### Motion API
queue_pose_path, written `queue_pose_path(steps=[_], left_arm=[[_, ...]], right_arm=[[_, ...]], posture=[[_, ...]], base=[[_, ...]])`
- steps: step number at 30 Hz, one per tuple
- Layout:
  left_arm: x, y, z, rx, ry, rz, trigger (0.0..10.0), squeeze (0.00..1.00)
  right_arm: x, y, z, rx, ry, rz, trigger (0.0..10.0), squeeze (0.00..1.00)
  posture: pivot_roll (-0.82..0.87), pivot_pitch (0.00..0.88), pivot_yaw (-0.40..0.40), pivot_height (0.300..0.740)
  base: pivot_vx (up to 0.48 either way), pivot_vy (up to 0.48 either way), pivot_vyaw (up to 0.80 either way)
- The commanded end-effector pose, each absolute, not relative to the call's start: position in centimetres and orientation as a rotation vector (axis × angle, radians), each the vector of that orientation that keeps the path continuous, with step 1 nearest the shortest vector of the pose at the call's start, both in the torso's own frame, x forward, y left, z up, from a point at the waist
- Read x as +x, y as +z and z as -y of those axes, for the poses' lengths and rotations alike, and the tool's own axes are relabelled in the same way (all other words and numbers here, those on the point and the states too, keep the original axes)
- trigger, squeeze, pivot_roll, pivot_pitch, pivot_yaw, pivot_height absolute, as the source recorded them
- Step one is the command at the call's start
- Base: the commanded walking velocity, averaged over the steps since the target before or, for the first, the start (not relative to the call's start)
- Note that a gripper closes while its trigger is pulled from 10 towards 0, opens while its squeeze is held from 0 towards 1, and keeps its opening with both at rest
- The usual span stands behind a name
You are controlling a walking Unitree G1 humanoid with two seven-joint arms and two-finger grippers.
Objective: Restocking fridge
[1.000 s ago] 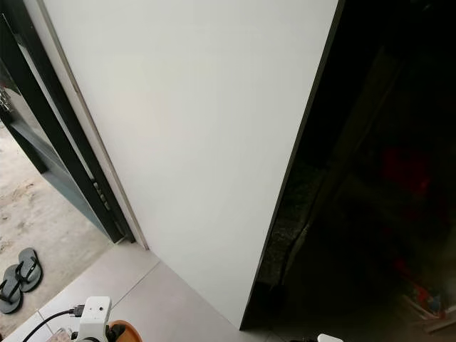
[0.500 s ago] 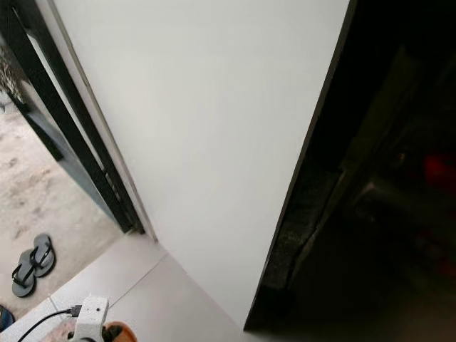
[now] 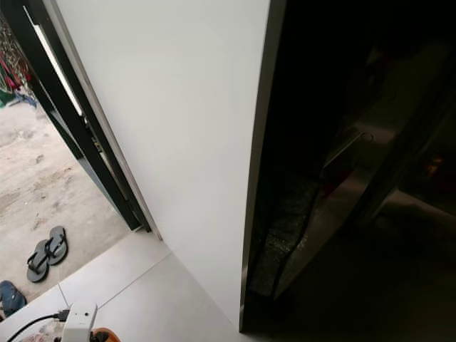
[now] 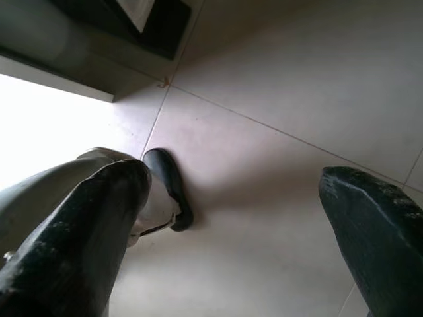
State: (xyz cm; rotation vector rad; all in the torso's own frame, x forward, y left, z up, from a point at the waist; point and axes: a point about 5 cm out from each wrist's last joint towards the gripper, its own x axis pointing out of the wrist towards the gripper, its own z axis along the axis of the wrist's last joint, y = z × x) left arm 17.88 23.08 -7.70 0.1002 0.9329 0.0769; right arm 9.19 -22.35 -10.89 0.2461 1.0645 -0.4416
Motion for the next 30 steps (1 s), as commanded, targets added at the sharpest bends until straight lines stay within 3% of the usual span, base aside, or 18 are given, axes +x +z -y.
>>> queue_pose_path(steps=[1, 6, 19, 30], left_arm=[[16.7, -8.3, -22.9, 0.095, 0.061, -0.989, 10.0, 0.0], [16.6, -8.3, -23.1, 0.093, 0.066, -0.992, 10.0, 0.0], [16.6, -8.3, -23.1, 0.092, 0.061, -0.995, 10.0, 0.0], [16.4, -8.6, -22.4, 0.099, 0.043, -1.004, 10.0, 0.0]], right_arm=[[8.9, -11.1, 21.5, 0.268, -0.453, -1.079, 10.0, 0.0], [9.1, -11.2, 21.1, 0.272, -0.444, -1.077, 10.0, 0.0], [9.3, -11.3, 20.0, 0.256, -0.405, -1.077, 10.0, 0.0], [9.2, -11.3, 19.9, 0.283, -0.41, -1.069, 10.0, 0.0]], posture=[[-0.07, 0.056, 0.023, 0.74], [-0.07, 0.055, 0.023, 0.74], [-0.07, 0.033, 0.025, 0.74], [-0.07, 0.001, 0.027, 0.74]], base=[[0.0, -0.319, -0.8], [0.0, -0.318, -0.72], [0.0, -0.316, 0.0], [0.0, -0.315, 0.65]])
